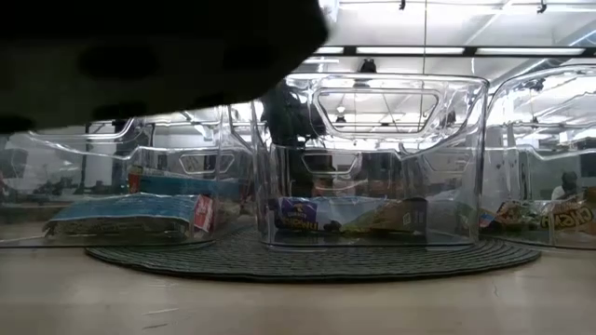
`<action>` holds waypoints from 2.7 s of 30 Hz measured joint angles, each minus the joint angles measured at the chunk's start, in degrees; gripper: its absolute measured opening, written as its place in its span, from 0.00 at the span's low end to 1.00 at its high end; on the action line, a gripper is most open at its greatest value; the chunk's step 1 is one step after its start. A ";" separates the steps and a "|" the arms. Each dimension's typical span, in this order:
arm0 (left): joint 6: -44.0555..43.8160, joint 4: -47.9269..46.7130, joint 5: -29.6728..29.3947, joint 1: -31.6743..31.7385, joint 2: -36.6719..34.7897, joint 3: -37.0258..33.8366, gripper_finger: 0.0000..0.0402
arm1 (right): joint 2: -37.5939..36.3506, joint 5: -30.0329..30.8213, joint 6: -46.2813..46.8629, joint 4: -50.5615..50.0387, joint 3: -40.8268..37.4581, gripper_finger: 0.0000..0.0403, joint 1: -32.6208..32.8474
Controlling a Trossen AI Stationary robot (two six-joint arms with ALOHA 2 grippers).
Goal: Pick and place Granola Bars by type
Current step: Put the yellow granola bar into the right transparent bin
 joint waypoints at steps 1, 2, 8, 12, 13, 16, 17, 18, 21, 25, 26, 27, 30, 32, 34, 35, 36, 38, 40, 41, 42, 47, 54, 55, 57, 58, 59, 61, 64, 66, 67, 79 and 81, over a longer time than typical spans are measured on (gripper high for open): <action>0.17 -0.02 0.04 0.00 0.00 0.00 0.45 | 0.00 -0.01 -0.04 -0.01 0.00 0.02 0.00; 0.20 -0.03 0.20 0.00 0.00 0.00 0.42 | 0.00 -0.02 -0.10 0.00 0.00 0.02 0.00; -0.04 -0.41 2.10 -0.07 0.00 0.00 0.24 | -0.53 -0.01 -0.53 0.01 0.00 0.02 0.00; -0.57 -1.38 2.25 -0.02 -0.09 0.16 0.14 | -3.01 0.07 -2.65 0.19 0.00 0.02 0.00; -0.40 -2.12 2.31 0.00 -0.17 0.30 0.12 | -3.93 0.08 -2.94 0.20 0.00 0.02 0.00; 0.47 -2.36 2.68 -0.02 -0.64 0.88 0.08 | -7.01 0.52 -4.57 0.33 0.00 0.02 0.00; 0.58 -2.46 3.24 -0.02 -0.82 1.17 0.07 | -8.15 0.54 -5.07 0.32 0.00 0.02 0.00; 0.59 -2.52 3.55 -0.02 -0.97 1.74 0.07 | -9.22 0.63 -5.59 0.27 -0.03 0.02 0.00; 0.54 -3.25 4.75 -0.16 -1.05 3.95 0.07 | -12.85 0.68 -6.91 0.27 -0.90 0.02 0.00; 0.94 -5.52 5.07 -1.16 -1.05 8.53 0.06 | -18.14 0.80 -7.22 -0.19 -4.48 0.02 0.00; 1.42 -6.10 5.11 -1.45 -1.05 9.82 0.06 | -19.56 1.28 -6.80 -0.31 -5.86 0.02 0.00; 1.89 -6.83 5.13 -1.80 -1.05 11.21 0.06 | -20.96 1.89 -6.40 -0.49 -7.36 0.02 0.00; 2.94 -8.31 6.67 -2.81 -1.05 15.67 0.06 | -25.50 2.19 -5.89 -1.01 -12.19 0.02 0.00; 3.51 -9.00 9.72 -3.68 -1.07 18.83 0.06 | -28.35 2.20 -5.84 -0.97 -15.08 0.02 0.00; 3.43 -9.27 14.14 -4.60 -1.07 22.03 0.06 | -31.00 2.24 -5.74 -0.79 -17.41 0.02 0.00; 3.43 -9.31 16.26 -5.09 -1.07 23.55 0.06 | -32.58 2.76 -5.74 -0.75 -18.43 0.02 -0.01; 3.41 -9.41 17.98 -5.63 -1.07 25.17 0.06 | -34.17 3.20 -5.74 -0.79 -19.42 0.02 -0.02; 3.46 -9.45 20.16 -6.82 -1.07 28.45 0.06 | -37.69 3.61 -5.67 -0.69 -21.25 0.02 -0.02; 3.89 -8.05 20.64 -8.26 -1.66 29.77 0.06 | -41.34 4.92 -4.85 -1.19 -22.86 0.02 -0.02; 3.93 -6.27 20.85 -8.94 -2.97 28.66 0.06 | -42.97 5.42 -4.15 -1.69 -23.56 0.02 -0.02; 3.93 -6.12 20.91 -9.62 -4.03 27.90 0.06 | -44.64 6.27 -3.18 -2.43 -24.21 0.02 -0.02; 4.98 -7.24 21.03 -13.14 -6.97 27.54 0.06 | -51.50 7.83 -0.08 -5.73 -27.01 0.02 -0.08; 4.46 -7.64 20.84 -18.27 -8.90 29.46 0.06 | -55.02 7.78 0.29 -9.96 -28.85 0.02 -0.04; 4.42 -7.29 20.83 -19.05 -8.94 29.66 0.06 | -55.40 7.78 0.33 -10.90 -29.06 0.02 -0.04; 4.44 -6.37 20.73 -20.52 -9.14 29.63 0.06 | -55.60 7.72 0.59 -11.65 -29.70 0.02 -0.04; 4.60 -6.30 20.50 -21.27 -9.23 29.57 0.06 | -55.70 7.72 0.65 -11.53 -29.86 0.02 -0.04; 4.99 -6.38 20.39 -21.92 -9.27 29.55 0.06 | -55.71 7.73 0.70 -11.48 -29.99 0.02 -0.04; 5.74 -6.21 20.23 -23.19 -9.31 29.57 0.06 | -55.68 7.72 0.73 -11.46 -30.05 0.02 -0.04; 6.05 -5.90 19.21 -24.84 -9.32 29.59 0.06 | -55.69 7.69 0.75 -11.37 -29.86 0.02 -0.04; 6.03 -5.67 18.33 -25.64 -9.40 29.59 0.06 | -55.52 7.69 0.99 -11.35 -29.67 0.02 -0.04; 5.66 -5.08 17.71 -25.91 -9.44 29.59 0.06 | -55.46 7.69 1.17 -11.30 -29.52 0.02 -0.04; -0.72 7.66 15.84 -26.56 -8.26 25.29 0.06 | -54.26 7.63 1.36 -10.02 -29.42 0.02 -0.04; -0.79 9.38 15.78 -26.70 -7.93 22.48 0.06 | -54.03 7.65 1.36 -9.97 -29.42 0.02 -0.04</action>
